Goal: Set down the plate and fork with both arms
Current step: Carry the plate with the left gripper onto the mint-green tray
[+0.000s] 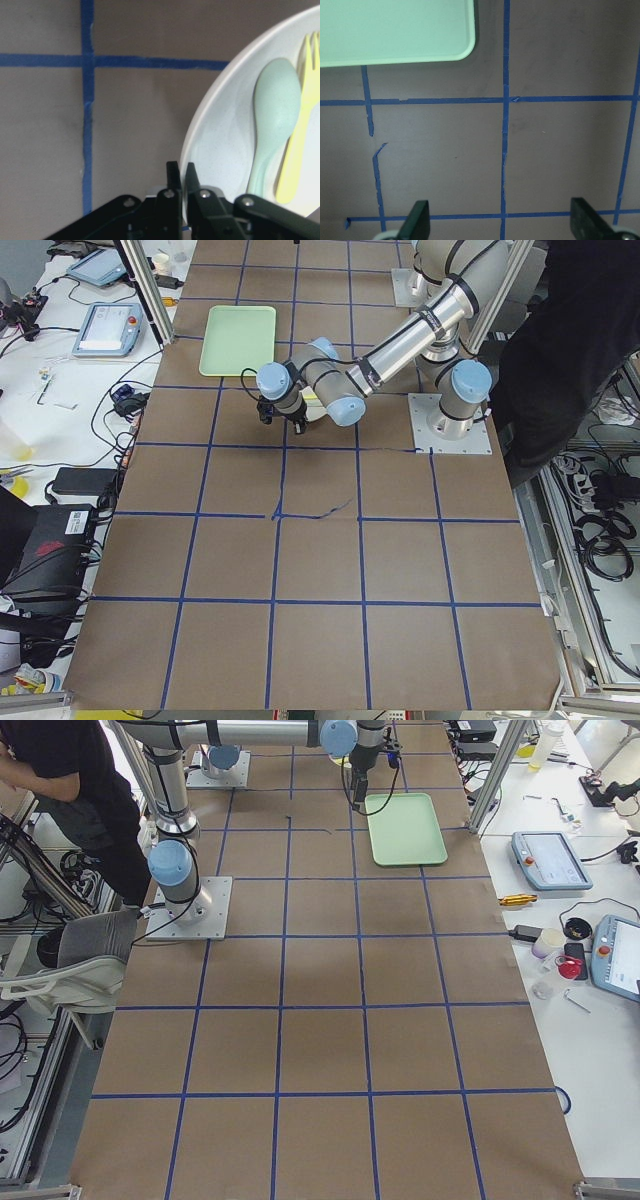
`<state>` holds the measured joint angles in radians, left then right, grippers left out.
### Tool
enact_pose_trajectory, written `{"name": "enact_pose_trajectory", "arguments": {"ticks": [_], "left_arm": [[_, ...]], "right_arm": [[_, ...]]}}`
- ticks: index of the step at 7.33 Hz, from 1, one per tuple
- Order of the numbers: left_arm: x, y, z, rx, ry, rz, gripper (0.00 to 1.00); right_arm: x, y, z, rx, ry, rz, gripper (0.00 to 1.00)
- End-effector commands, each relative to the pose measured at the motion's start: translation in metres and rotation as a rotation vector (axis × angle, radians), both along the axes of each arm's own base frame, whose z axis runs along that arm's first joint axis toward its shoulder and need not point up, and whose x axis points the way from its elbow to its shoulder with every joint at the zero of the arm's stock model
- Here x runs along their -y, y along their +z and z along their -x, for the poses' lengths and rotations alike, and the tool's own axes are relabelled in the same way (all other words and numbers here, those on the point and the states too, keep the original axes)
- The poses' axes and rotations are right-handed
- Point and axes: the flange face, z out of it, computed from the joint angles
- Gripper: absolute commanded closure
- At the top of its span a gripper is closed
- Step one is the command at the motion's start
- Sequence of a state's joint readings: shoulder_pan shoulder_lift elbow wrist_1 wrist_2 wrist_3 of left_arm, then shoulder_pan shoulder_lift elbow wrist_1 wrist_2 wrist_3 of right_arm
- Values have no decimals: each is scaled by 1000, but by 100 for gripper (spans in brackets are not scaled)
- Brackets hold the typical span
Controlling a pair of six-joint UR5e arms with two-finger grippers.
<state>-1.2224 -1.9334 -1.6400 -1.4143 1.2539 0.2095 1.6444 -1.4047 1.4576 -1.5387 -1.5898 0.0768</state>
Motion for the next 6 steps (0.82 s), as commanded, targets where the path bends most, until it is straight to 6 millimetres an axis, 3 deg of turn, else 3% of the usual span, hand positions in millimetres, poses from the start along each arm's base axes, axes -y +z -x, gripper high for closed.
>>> {"name": "enact_pose_trajectory", "arguments": {"ticks": [1,2,3,5,6], "left_arm": [[75,3,107,-35,51,34,100],[102,-18,140,-31,14,55,100],[116,-42,171,-30,-31,58,100],[127,-85,221,-28,-84,109,100],[125,-92,234,-26,-81,97,100]], "right_arm": [[3,-6,0,0,0,-10,0],[3,-7,0,-1,-1,-13,0],[3,-7,0,-1,-1,-13,0],[7,-16,0,-3,0,-28,0],[8,-17,0,-5,2,-31,0]]}}
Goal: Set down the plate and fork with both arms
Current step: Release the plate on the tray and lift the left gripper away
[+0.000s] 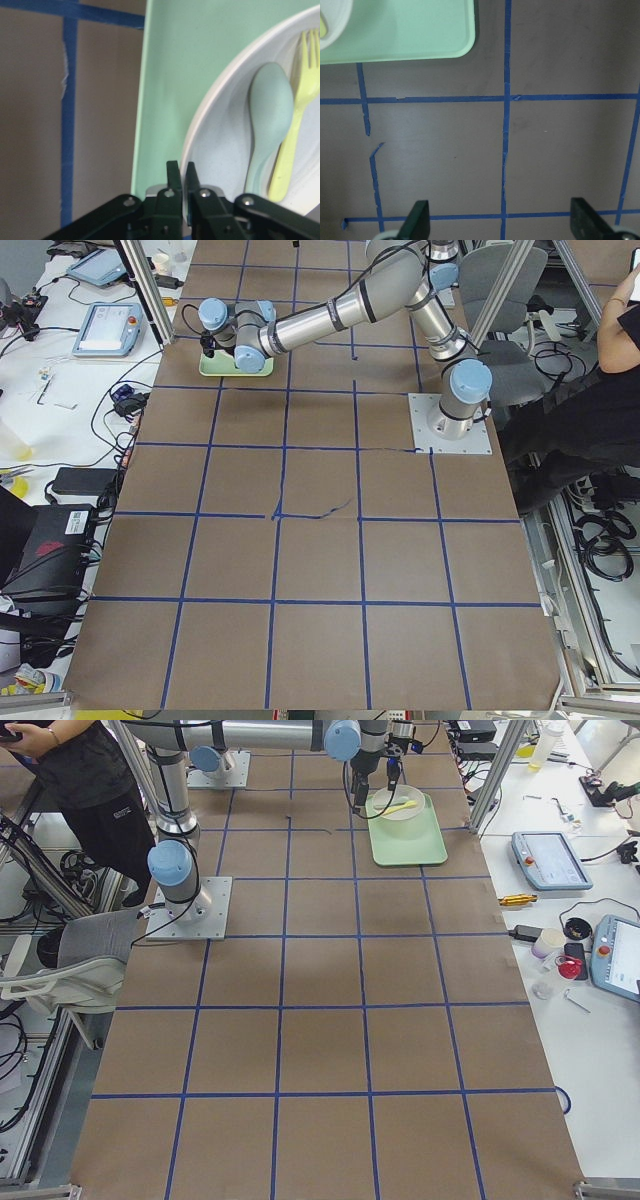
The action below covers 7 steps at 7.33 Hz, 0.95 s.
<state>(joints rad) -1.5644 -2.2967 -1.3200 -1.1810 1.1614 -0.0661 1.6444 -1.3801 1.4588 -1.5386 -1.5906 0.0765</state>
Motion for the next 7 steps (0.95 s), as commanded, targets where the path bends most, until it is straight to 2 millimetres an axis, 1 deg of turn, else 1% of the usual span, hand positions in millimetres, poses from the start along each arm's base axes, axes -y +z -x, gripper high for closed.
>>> {"name": "enact_pose_trajectory", "arguments": {"ticks": [1,2,4,5,6,7], "left_arm": [[-3,-16,36,3,-13,-3,100],[-4,-17,39,5,-16,-6,100],[-9,-25,54,7,-24,-23,100],[-8,-25,56,6,-21,-11,27],[-3,-10,55,7,-18,75,0],[-4,14,52,14,-29,112,0]], "right_arm": [[2,-3,0,-1,0,-6,0],[2,-3,0,0,1,-6,0],[1,-2,0,1,-2,-3,0],[2,-3,0,1,0,-4,0],[6,0,-1,5,-3,32,0],[18,-3,-5,22,-4,78,0]]}}
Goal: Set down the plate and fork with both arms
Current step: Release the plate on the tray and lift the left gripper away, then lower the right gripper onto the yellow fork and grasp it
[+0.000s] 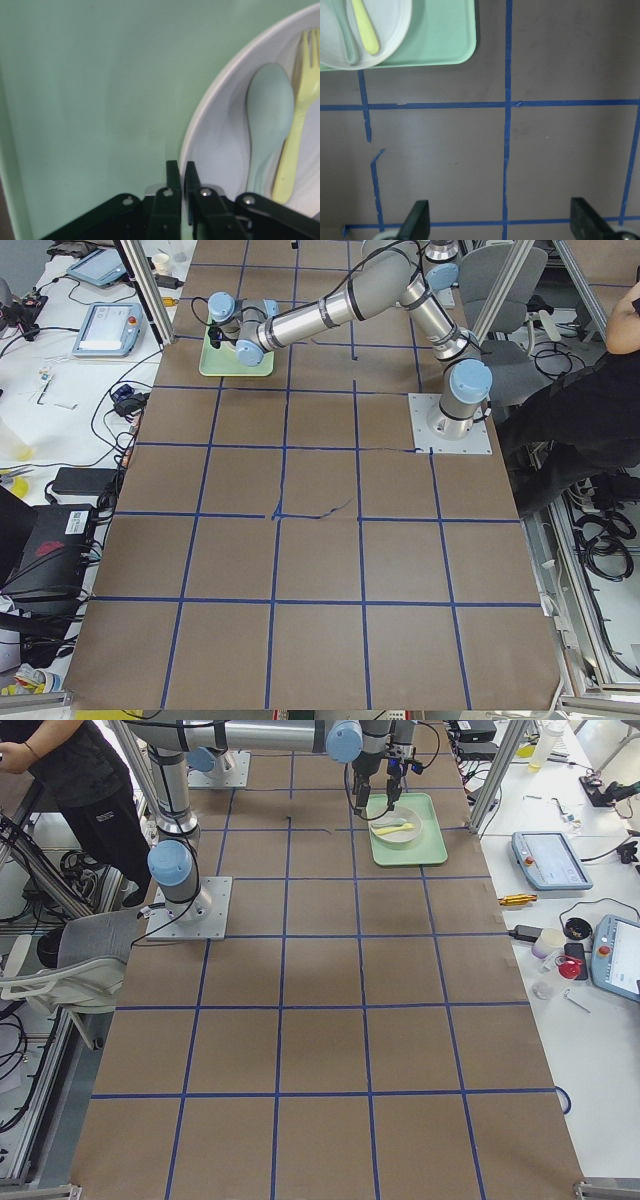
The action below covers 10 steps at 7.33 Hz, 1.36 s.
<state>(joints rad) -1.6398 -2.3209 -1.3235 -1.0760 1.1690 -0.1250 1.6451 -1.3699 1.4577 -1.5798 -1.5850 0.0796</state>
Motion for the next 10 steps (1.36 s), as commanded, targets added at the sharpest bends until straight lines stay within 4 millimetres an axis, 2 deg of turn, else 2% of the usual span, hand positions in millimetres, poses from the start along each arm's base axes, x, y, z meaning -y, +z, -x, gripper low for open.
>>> {"name": "enact_pose_trajectory", "arguments": {"ticks": [1,2,3,4,5,6,7,9,10], "left_arm": [[-3,46,-24,79,5,61,0],[-16,71,-60,172,-50,8,0],[-30,100,-105,249,-145,-36,0],[-46,125,-142,294,-181,-57,0],[-60,133,-177,304,-203,-55,0],[-71,131,-201,293,-227,-55,0],[-79,130,-208,288,-222,-62,0],[-86,118,-208,283,-236,-73,0],[-87,117,-208,281,-244,-73,0]], "right_arm": [[36,-19,-11,22,6,121,0],[64,-38,-16,31,18,209,4],[74,-63,-31,31,50,195,31],[86,-91,-53,44,79,181,32],[104,-123,-88,120,104,212,34],[112,-152,-107,133,131,210,38],[115,-164,-110,139,138,198,38],[135,-208,-119,182,151,223,42],[139,-218,-120,180,164,215,42]]}}
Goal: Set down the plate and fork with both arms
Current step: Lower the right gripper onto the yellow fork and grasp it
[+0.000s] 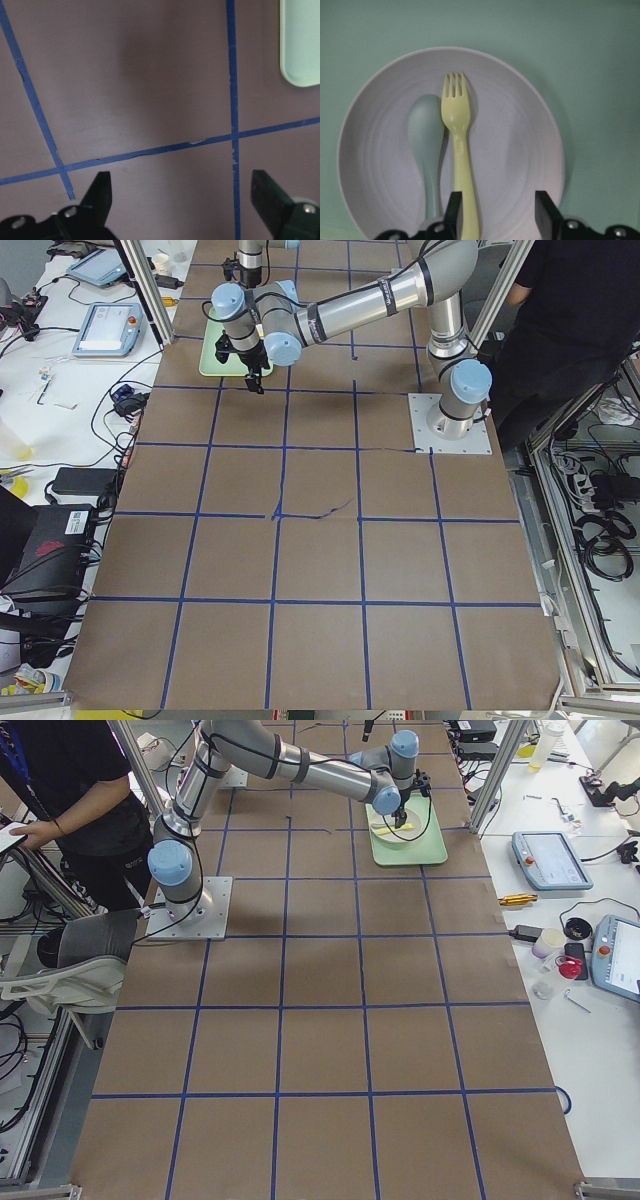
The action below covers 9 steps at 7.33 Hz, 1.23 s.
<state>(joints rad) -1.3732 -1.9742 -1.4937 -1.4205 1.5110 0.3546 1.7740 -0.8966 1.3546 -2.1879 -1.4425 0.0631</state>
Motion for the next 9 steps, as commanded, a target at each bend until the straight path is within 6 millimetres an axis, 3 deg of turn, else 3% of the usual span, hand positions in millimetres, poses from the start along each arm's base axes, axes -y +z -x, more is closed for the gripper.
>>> {"name": "enact_pose_trajectory", "arguments": {"ticks": [1,4,8,9], "left_arm": [[-4,-3,0,-3,-11,-4,0],[-3,-3,-1,-3,-11,-2,0],[-2,-3,-1,-2,-18,0,0],[-2,-3,-2,-1,-18,7,0]], "right_arm": [[7,-23,-5,7,18,-6,44],[0,-52,-25,5,46,-40,48],[-3,-55,-31,4,55,-46,46],[-3,-55,-30,2,55,-45,54]]}}
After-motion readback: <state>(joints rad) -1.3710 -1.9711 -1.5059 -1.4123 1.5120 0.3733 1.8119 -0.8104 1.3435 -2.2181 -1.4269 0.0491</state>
